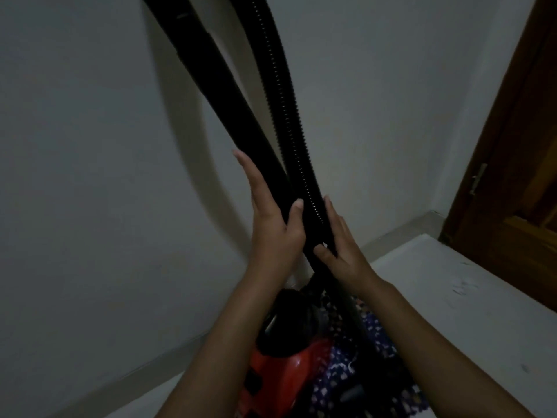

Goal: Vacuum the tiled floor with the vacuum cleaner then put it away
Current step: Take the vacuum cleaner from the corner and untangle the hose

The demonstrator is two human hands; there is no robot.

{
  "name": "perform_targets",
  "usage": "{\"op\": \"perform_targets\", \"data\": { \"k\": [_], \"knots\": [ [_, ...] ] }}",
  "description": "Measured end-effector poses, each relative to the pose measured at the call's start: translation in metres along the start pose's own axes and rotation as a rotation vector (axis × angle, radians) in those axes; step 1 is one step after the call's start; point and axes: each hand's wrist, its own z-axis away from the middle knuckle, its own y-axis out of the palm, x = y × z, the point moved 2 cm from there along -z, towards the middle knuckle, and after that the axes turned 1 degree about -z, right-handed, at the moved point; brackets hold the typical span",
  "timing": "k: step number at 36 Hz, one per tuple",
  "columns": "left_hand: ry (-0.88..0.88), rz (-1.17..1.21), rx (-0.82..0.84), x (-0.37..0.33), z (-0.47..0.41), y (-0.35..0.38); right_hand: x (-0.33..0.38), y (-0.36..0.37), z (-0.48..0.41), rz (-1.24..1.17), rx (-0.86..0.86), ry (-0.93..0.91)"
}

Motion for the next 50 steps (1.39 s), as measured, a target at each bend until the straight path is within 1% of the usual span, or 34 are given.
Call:
{"op": "perform_targets", "data": {
  "k": [2, 5, 9, 11, 15, 22, 32, 36, 39, 41, 43, 45, 47, 48, 50],
  "knots": [
    [-0.012, 0.003, -0.03, 0.0, -0.001, -0.007, 0.004, 0.007, 0.005, 0.06, -0.006, 0.008],
    [-0.046, -0.019, -0.13, -0.003, 0.002, -0.016, 0.01, 0.019, 0.008, 0.136, -0.049, 0.017],
    [-0.123, -0.014, -0.21, -0.007, 0.004, -0.028, 0.016, 0.036, 0.007, 0.209, -0.169, -0.071],
    [-0.134, 0.006, -0.229, -0.004, 0.005, -0.037, 0.017, 0.042, 0.007, 0.217, -0.181, -0.09],
    [-0.143, 0.03, -0.246, -0.001, 0.011, -0.05, 0.017, 0.055, 0.01, 0.332, -0.172, -0.155],
    [-0.208, 0.058, -0.347, 0.01, 0.03, -0.071, 0.02, 0.072, 0.016, 0.463, -0.1, -0.234],
    [-0.248, 0.202, -0.463, 0.021, 0.059, -0.082, 0.018, 0.08, 0.026, 0.536, -0.012, -0.237],
    [-0.255, 0.248, -0.478, 0.032, 0.064, -0.075, 0.01, 0.07, 0.025, 0.546, 0.01, -0.24],
    [-0.238, 0.278, -0.46, 0.04, 0.073, -0.07, 0.006, 0.061, 0.022, 0.538, 0.05, -0.245],
    [-0.222, 0.252, -0.422, 0.052, 0.086, -0.068, 0.004, 0.056, 0.019, 0.549, 0.086, -0.254],
    [-0.214, 0.139, -0.308, 0.073, 0.104, -0.063, 0.001, 0.053, 0.016, 0.565, 0.111, -0.27],
    [-0.254, -0.015, -0.075, 0.1, 0.124, -0.055, -0.001, 0.05, 0.013, 0.581, 0.129, -0.282],
    [-0.352, -0.199, 0.2, 0.13, 0.142, -0.045, -0.003, 0.048, 0.011, 0.588, 0.136, -0.283],
    [-0.382, -0.3, 0.311, 0.144, 0.149, -0.04, -0.004, 0.047, 0.01, 0.591, 0.136, -0.283],
    [-0.397, -0.46, 0.476, 0.168, 0.157, -0.032, -0.007, 0.045, 0.009, 0.598, 0.136, -0.285]
  ]
}}
